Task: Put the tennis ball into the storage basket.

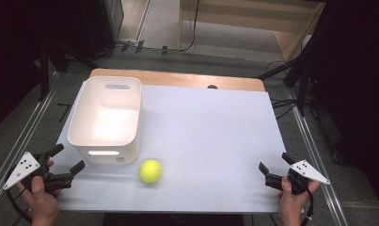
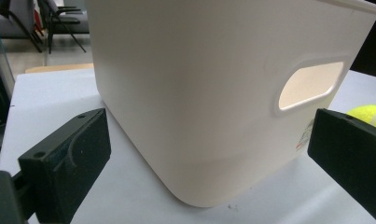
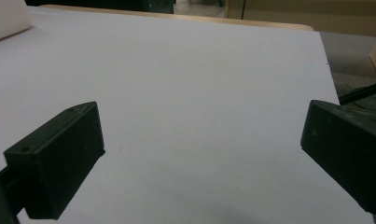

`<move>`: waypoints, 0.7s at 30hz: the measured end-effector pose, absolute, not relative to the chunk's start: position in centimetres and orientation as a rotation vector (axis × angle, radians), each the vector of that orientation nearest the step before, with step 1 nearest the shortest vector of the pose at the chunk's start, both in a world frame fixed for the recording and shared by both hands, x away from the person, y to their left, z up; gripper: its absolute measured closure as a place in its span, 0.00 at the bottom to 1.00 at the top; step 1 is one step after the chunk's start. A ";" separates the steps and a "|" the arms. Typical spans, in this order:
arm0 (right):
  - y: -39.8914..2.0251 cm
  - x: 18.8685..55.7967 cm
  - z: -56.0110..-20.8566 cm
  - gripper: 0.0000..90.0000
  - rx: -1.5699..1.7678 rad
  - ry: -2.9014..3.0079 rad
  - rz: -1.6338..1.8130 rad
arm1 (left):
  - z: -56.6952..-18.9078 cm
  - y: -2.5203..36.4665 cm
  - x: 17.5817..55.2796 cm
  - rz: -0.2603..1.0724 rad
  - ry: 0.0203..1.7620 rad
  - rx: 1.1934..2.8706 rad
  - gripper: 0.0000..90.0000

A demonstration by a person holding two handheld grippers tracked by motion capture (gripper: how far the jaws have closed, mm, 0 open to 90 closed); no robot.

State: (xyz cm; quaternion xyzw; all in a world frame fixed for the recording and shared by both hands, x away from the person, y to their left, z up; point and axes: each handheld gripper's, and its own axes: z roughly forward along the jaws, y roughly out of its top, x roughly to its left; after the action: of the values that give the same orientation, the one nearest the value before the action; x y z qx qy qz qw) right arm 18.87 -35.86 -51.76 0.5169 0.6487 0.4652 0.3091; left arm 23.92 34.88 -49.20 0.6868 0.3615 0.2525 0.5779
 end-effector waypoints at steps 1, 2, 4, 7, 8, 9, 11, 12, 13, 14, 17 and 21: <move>-35.9 18.9 -51.8 0.00 1.366 1.714 1.229 | -49.2 34.9 23.9 0.592 0.846 1.608 0.00; -35.9 18.9 -51.8 0.00 1.363 1.718 1.234 | -49.2 34.8 23.9 0.592 0.848 1.609 0.00; -35.9 18.9 -51.8 0.00 1.358 1.720 1.231 | -49.2 34.8 23.9 0.593 0.846 1.611 0.00; -35.7 18.9 -51.6 0.00 1.350 1.726 1.227 | -49.2 34.8 24.0 0.596 0.847 1.612 0.00; -35.6 18.9 -51.5 0.00 1.347 1.729 1.227 | -49.2 34.8 24.0 0.598 0.847 1.616 0.00; -35.5 18.9 -51.4 0.00 1.338 1.729 1.218 | -49.2 34.7 24.0 0.598 0.846 1.617 0.00; -35.3 18.8 -51.2 0.00 1.329 1.742 1.222 | -49.2 34.6 24.0 0.602 0.844 1.621 0.00; -35.2 18.8 -51.1 0.00 1.326 1.744 1.226 | -49.2 34.6 23.9 0.600 0.843 1.621 0.00; -35.2 18.8 -51.1 0.00 1.326 1.744 1.226 | -49.2 34.6 23.9 0.600 0.843 1.621 0.00; -35.1 18.7 -51.0 0.00 1.321 1.750 1.228 | -49.2 34.6 24.0 0.604 0.840 1.627 0.00; -34.5 19.0 -50.3 0.00 1.282 1.789 1.263 | -49.3 34.5 23.9 0.602 0.840 1.626 0.00; -33.7 19.1 -49.9 0.00 1.261 1.821 1.288 | -49.3 34.5 23.9 0.600 0.844 1.627 0.00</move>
State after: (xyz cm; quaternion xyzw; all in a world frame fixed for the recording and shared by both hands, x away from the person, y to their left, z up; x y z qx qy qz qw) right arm 19.13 -33.70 -49.87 0.4716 0.6810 0.4818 0.2859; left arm 23.88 34.53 -49.28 0.6932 0.3595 0.2555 0.5700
